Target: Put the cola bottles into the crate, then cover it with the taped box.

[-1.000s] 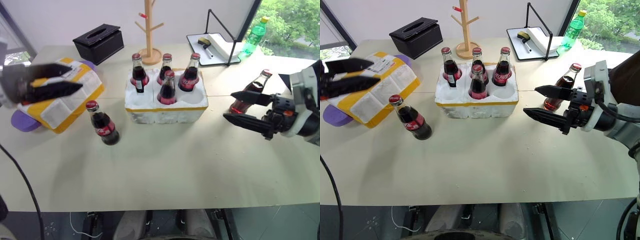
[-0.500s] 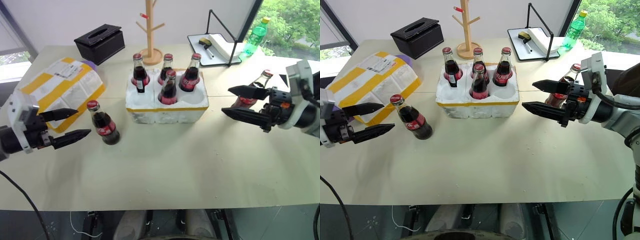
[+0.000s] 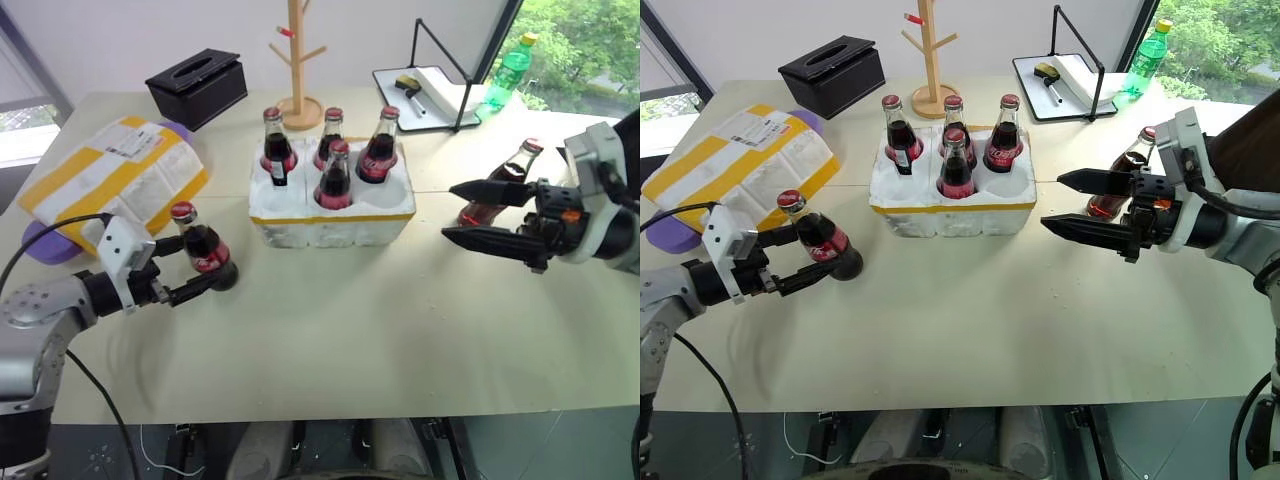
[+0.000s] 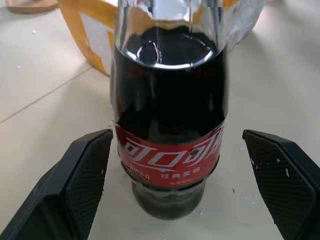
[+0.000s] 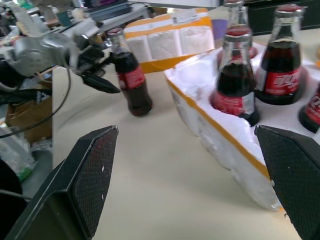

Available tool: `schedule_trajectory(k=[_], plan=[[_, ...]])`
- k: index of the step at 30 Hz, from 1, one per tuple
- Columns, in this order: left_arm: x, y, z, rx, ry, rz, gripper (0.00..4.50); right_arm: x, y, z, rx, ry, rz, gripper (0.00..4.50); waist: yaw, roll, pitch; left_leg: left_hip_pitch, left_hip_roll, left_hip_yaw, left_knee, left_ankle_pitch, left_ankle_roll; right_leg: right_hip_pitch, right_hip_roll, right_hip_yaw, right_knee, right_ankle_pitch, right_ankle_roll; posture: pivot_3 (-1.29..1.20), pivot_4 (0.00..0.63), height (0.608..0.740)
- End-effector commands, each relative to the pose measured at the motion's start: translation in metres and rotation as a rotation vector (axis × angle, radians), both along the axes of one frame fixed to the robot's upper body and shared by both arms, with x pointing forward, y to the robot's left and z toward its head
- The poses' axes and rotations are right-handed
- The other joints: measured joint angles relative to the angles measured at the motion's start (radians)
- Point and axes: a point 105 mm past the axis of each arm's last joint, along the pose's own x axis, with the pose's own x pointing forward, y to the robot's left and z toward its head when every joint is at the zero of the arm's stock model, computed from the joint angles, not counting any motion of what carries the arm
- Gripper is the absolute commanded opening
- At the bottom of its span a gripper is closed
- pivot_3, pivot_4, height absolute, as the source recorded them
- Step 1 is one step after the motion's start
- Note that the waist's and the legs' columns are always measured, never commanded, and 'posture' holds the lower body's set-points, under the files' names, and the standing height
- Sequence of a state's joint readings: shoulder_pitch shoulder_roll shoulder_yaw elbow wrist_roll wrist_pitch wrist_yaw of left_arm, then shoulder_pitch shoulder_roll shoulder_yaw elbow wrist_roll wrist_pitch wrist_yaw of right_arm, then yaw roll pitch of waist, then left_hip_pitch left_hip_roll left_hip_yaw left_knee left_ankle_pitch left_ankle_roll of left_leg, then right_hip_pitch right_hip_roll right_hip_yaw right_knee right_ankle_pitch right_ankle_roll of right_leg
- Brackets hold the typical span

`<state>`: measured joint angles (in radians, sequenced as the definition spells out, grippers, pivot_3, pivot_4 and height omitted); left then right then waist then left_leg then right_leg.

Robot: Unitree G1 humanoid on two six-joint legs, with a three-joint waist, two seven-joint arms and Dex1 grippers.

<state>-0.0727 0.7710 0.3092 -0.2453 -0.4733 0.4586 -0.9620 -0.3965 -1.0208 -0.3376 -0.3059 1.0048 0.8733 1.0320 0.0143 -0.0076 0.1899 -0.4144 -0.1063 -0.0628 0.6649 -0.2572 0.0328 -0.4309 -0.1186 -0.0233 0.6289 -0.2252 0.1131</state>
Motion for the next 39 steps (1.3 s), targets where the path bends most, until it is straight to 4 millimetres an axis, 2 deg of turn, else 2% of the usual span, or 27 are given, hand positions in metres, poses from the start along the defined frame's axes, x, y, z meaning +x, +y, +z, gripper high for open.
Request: schedule_trajectory(k=[1,10,12,14,15,19,22,26,31,33,36,39], plan=[[0.005,-0.004,0.006,0.002,-0.043,-0.011,4.35,-0.011,0.003,0.014,-0.014,-0.058,0.035,4.50,0.000,0.000,0.000,0.000,0.000,0.000,0.000,0.000,0.000,0.000,0.000,0.000,0.000,0.000,0.000,0.00,0.150,0.736],[0.012,-0.012,-0.001,-0.035,-0.023,-0.020,4.35,-0.025,0.009,0.013,-0.039,-0.049,0.103,4.50,0.000,0.000,0.000,0.000,0.000,0.000,0.000,0.000,0.000,0.000,0.000,0.000,0.000,0.000,0.000,0.00,0.150,0.736],[0.013,-0.012,0.000,-0.045,-0.026,-0.022,3.82,-0.026,0.010,0.013,-0.042,-0.051,0.107,4.50,0.000,0.000,0.000,0.000,0.000,0.000,0.000,0.000,0.000,0.000,0.000,0.000,0.000,0.000,0.000,0.00,0.150,0.736],[0.013,-0.012,0.004,-0.050,-0.030,-0.024,2.97,-0.025,0.011,0.013,-0.044,-0.053,0.108,4.50,0.000,0.000,0.000,0.000,0.000,0.000,0.000,0.000,0.000,0.000,0.000,0.000,0.000,0.000,0.000,0.00,0.150,0.736],[0.013,-0.011,0.005,-0.051,-0.031,-0.025,2.77,-0.025,0.011,0.013,-0.044,-0.053,0.108,4.50,0.000,0.000,0.000,0.000,0.000,0.000,0.000,0.000,0.000,0.000,0.000,0.000,0.000,0.000,0.000,0.00,0.150,0.736],[0.011,-0.009,0.017,-0.034,-0.019,-0.033,2.78,-0.026,0.012,0.013,-0.041,-0.052,0.110,4.50,0.000,0.000,0.000,0.000,0.000,0.000,0.000,0.000,0.000,0.000,0.000,0.000,0.000,0.000,0.000,0.00,0.150,0.736],[0.003,-0.007,0.032,-0.016,0.009,-0.077,2.78,-0.026,0.012,0.009,-0.025,-0.027,0.110,4.50,-0.001,-0.001,0.000,0.000,0.000,0.000,0.000,0.000,0.000,0.000,0.000,0.000,0.000,0.000,0.000,0.00,0.150,0.736],[-0.010,-0.013,0.076,-0.029,0.011,-0.204,2.78,-0.026,0.013,0.008,-0.010,-0.015,0.110,4.50,0.000,-0.002,0.001,-0.004,0.000,0.000,0.000,0.000,0.000,-0.004,0.000,0.000,0.000,0.000,0.000,0.00,0.150,0.736],[-0.005,-0.022,0.141,-0.079,-0.079,-0.301,2.78,-0.026,0.015,0.008,-0.017,-0.047,0.107,4.50,0.006,-0.002,0.002,-0.006,0.000,-0.001,0.001,0.000,0.000,-0.005,0.000,-0.001,0.000,0.000,0.000,0.00,0.150,0.736],[0.000,-0.030,0.159,-0.089,-0.108,-0.349,2.78,-0.025,0.015,0.006,-0.014,-0.051,0.101,4.50,0.001,-0.002,0.002,-0.006,-0.001,-0.001,0.001,0.000,0.000,-0.005,0.001,-0.002,0.000,0.000,0.000,0.00,0.150,0.736],[0.014,-0.042,0.173,-0.085,-0.138,-0.399,2.78,-0.024,0.016,0.005,-0.005,-0.057,0.092,4.50,-0.001,-0.002,0.002,-0.005,-0.001,0.000,0.001,0.001,-0.001,-0.005,0.001,-0.003,0.001,0.000,0.000,0.00,0.150,0.736],[0.038,-0.057,0.173,-0.057,-0.157,-0.437,2.78,-0.024,0.016,0.004,0.003,-0.062,0.076,4.50,0.001,-0.002,0.002,-0.005,-0.001,0.000,0.001,0.004,-0.006,-0.004,0.001,-0.003,0.001,0.000,0.000,0.00,0.150,0.736]])
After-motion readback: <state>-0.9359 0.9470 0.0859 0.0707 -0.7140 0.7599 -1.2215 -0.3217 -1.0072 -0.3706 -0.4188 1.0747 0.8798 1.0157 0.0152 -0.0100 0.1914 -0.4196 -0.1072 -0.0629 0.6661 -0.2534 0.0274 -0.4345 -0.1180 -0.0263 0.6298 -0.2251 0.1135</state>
